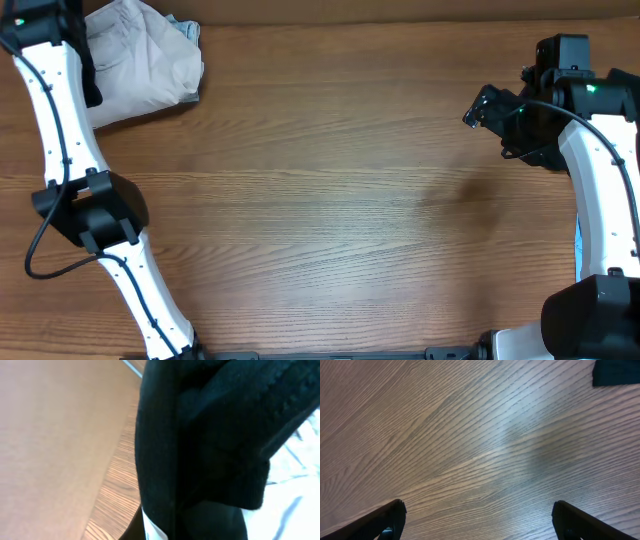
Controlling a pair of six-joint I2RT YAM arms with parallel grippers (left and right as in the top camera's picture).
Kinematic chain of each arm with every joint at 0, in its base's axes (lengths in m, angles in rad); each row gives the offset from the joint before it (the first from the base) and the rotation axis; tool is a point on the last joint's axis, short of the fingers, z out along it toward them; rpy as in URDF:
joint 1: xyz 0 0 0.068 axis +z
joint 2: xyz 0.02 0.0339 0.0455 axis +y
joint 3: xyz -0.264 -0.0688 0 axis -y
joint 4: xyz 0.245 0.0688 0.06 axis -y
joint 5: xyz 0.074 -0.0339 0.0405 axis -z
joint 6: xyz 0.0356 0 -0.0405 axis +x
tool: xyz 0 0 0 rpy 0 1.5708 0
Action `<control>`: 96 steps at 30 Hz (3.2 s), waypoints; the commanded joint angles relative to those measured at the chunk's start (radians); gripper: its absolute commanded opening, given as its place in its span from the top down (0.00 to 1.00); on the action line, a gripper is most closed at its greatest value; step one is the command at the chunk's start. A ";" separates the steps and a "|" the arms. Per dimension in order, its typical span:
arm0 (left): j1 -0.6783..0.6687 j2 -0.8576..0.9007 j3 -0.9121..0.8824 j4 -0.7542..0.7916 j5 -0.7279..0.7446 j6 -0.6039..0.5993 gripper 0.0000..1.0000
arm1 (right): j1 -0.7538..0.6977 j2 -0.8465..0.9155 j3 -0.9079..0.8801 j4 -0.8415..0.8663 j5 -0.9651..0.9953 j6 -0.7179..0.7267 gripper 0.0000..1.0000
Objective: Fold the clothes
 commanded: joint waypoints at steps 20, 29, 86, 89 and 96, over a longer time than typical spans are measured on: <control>0.030 -0.033 0.022 0.061 0.232 -0.028 0.96 | 0.003 0.001 -0.001 -0.003 0.014 -0.004 0.04; -0.010 0.126 0.022 0.075 0.650 -0.303 0.00 | 0.003 0.001 -0.001 -0.004 0.047 -0.003 0.04; 0.047 0.188 0.067 -0.246 0.475 -0.296 0.79 | 0.003 0.001 0.019 0.018 0.002 -0.053 0.03; 0.041 0.128 0.111 -0.261 0.553 -0.297 0.52 | 0.003 -0.004 0.093 -0.031 0.004 -0.117 0.00; -0.003 -0.088 0.164 -0.328 0.639 -0.338 0.02 | 0.003 -0.034 0.289 -0.169 0.046 -0.166 0.00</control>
